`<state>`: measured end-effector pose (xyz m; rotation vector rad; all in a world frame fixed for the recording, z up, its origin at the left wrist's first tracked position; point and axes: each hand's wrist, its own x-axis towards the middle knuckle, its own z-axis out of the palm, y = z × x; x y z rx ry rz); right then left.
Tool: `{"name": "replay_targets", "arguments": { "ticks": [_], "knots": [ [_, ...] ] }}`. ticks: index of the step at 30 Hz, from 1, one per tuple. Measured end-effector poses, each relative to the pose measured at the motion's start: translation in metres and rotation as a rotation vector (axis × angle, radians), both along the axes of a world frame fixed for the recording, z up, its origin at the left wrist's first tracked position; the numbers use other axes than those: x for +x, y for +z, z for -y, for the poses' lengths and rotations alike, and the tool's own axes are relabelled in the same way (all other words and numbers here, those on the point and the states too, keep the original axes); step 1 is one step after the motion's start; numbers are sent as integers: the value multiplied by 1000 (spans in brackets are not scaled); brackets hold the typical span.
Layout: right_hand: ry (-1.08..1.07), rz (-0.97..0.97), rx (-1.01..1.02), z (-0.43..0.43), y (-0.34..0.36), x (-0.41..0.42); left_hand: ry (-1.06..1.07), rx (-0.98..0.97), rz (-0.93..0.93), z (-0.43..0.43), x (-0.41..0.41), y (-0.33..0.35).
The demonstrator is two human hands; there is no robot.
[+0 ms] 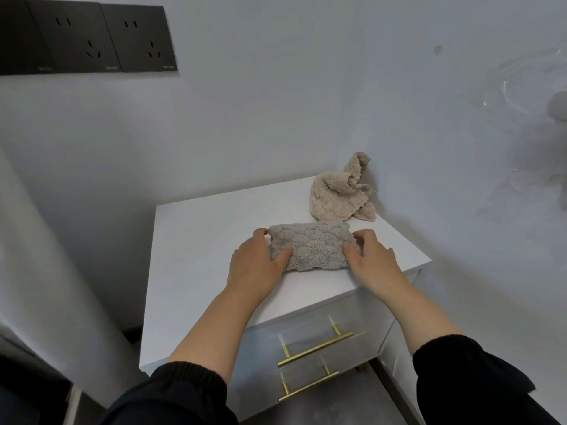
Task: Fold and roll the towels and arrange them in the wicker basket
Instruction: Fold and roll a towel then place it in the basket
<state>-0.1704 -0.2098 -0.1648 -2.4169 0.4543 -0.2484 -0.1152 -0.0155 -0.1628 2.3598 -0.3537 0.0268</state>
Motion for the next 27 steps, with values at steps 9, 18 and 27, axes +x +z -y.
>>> {"name": "replay_targets", "arguments": {
  "ticks": [9,18,27],
  "knots": [
    [-40,200,412,0,9,2,-60,-390,-132,18,-10,7],
    [-218,432,1380,14,21,-7,-229,-976,-700,45,-21,10],
    [-407,688,951,42,58,-95,-670,-813,-702,94,-78,29]
  ]
}}
